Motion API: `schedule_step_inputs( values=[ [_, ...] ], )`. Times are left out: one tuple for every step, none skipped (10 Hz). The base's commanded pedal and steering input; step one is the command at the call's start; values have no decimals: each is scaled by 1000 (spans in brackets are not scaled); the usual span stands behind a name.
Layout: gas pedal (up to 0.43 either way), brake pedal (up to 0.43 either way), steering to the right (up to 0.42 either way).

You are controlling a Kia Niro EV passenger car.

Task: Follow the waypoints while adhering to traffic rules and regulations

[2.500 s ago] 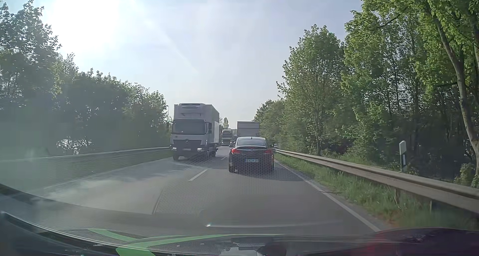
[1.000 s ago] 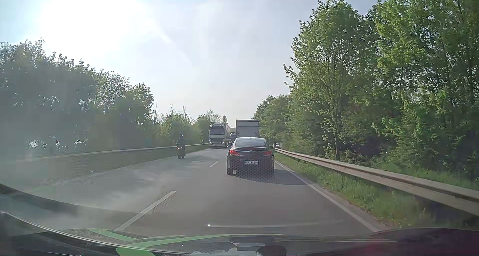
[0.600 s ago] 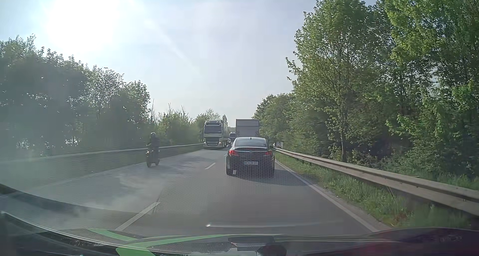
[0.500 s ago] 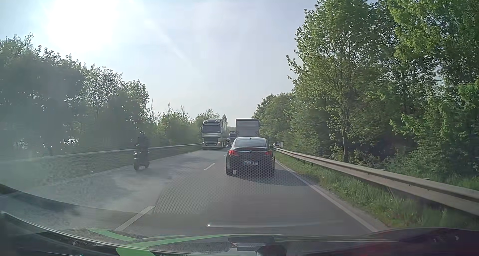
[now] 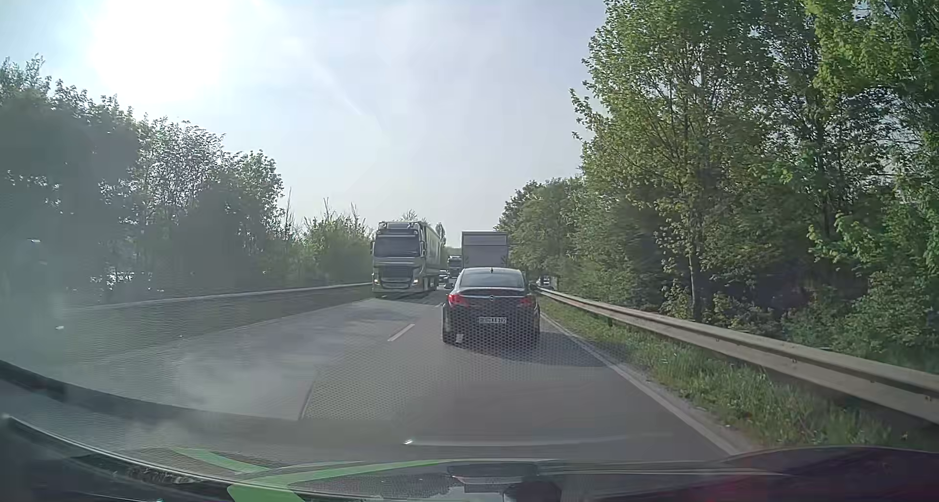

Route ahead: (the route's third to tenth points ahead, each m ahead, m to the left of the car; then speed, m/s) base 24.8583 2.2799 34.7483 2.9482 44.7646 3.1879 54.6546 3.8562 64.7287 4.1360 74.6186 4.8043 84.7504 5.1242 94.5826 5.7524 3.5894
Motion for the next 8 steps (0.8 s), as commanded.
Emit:
schedule_step_inputs(
  values=[
    [0, 0, -2],
    [0, 0, -2],
    [0, 0, -2],
    [0, 0, -2],
    [0, 0, -1],
    [0, 0, -1],
    [0, 0, -1],
    [0, 0, -1]
  ],
)
